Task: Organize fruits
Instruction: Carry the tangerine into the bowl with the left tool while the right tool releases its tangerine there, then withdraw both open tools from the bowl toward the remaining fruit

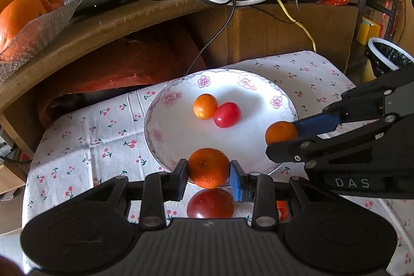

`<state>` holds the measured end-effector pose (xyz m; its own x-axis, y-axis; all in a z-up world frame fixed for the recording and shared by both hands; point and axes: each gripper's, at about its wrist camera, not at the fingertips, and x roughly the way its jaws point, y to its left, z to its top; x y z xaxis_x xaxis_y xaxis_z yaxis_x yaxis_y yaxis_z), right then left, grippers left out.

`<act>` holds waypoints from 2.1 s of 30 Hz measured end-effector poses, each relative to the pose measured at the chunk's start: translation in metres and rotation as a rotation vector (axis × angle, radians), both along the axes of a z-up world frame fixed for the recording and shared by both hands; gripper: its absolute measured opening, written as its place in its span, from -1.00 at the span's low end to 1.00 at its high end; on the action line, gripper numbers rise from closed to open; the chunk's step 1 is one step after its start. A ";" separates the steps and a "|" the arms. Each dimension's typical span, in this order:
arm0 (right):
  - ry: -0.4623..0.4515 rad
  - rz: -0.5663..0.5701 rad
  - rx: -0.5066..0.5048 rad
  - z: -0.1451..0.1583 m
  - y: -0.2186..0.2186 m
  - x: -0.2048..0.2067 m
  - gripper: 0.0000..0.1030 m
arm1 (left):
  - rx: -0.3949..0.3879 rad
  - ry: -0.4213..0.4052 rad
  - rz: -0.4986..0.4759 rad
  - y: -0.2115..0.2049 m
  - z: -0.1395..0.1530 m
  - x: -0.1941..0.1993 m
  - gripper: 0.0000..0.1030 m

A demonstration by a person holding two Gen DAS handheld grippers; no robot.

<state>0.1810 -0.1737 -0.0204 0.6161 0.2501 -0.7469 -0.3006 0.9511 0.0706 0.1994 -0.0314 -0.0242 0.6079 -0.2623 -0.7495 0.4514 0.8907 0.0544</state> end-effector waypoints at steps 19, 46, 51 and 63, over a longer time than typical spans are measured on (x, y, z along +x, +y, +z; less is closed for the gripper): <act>0.001 -0.024 0.002 -0.007 -0.005 0.012 -0.47 | -0.015 0.009 0.013 -0.001 -0.006 0.010 -0.17; -0.007 -0.034 0.026 0.003 -0.007 0.000 -0.39 | -0.028 -0.017 0.004 0.003 0.004 0.002 -0.09; -0.005 -0.032 0.027 0.003 -0.006 -0.001 -0.38 | -0.028 -0.020 0.002 0.004 0.005 0.000 -0.09; 0.010 -0.025 0.028 0.000 -0.005 -0.001 -0.38 | -0.024 -0.010 -0.005 0.005 0.004 -0.002 -0.09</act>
<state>0.1801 -0.1790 -0.0202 0.6147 0.2552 -0.7463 -0.2755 0.9561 0.1000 0.1975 -0.0263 -0.0202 0.6141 -0.2831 -0.7367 0.4554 0.8895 0.0377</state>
